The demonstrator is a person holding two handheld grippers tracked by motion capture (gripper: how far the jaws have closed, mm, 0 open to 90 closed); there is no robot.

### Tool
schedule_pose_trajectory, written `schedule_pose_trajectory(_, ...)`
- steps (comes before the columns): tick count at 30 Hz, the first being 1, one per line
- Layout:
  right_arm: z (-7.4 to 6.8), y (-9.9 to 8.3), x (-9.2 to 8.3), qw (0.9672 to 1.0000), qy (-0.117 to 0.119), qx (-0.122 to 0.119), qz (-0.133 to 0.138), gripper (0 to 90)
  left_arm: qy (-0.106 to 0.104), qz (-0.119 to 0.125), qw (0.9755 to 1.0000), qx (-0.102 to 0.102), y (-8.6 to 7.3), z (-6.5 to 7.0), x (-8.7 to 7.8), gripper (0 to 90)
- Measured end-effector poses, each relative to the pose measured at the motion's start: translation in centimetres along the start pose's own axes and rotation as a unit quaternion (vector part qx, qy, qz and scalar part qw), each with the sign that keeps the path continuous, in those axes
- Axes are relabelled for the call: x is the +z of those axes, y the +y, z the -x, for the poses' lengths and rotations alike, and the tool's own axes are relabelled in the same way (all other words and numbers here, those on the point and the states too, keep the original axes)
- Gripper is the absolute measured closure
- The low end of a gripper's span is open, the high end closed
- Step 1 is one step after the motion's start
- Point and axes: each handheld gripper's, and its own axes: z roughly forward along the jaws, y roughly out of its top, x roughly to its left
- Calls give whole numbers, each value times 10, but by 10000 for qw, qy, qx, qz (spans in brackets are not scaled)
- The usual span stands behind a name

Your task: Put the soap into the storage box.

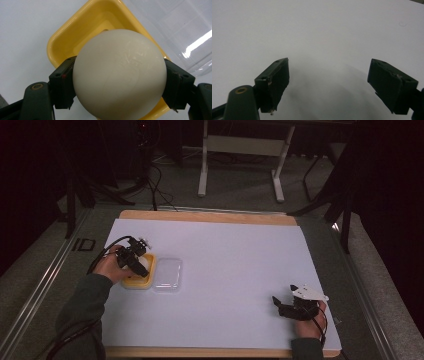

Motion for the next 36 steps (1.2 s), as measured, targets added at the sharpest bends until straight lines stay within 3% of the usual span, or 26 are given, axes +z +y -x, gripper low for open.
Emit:
schedule_pose_trajectory(6, 0, 0, 0, 10000, 1, 0, 0, 175, 5, -13, 9999, 108, 0, -1, 0, 254)
schedule_pose_trajectory(36, 0, 0, 0, 10000, -3, -3, 4, 175, -65, -82, 9997, 223, -1, -2, 14, 254)
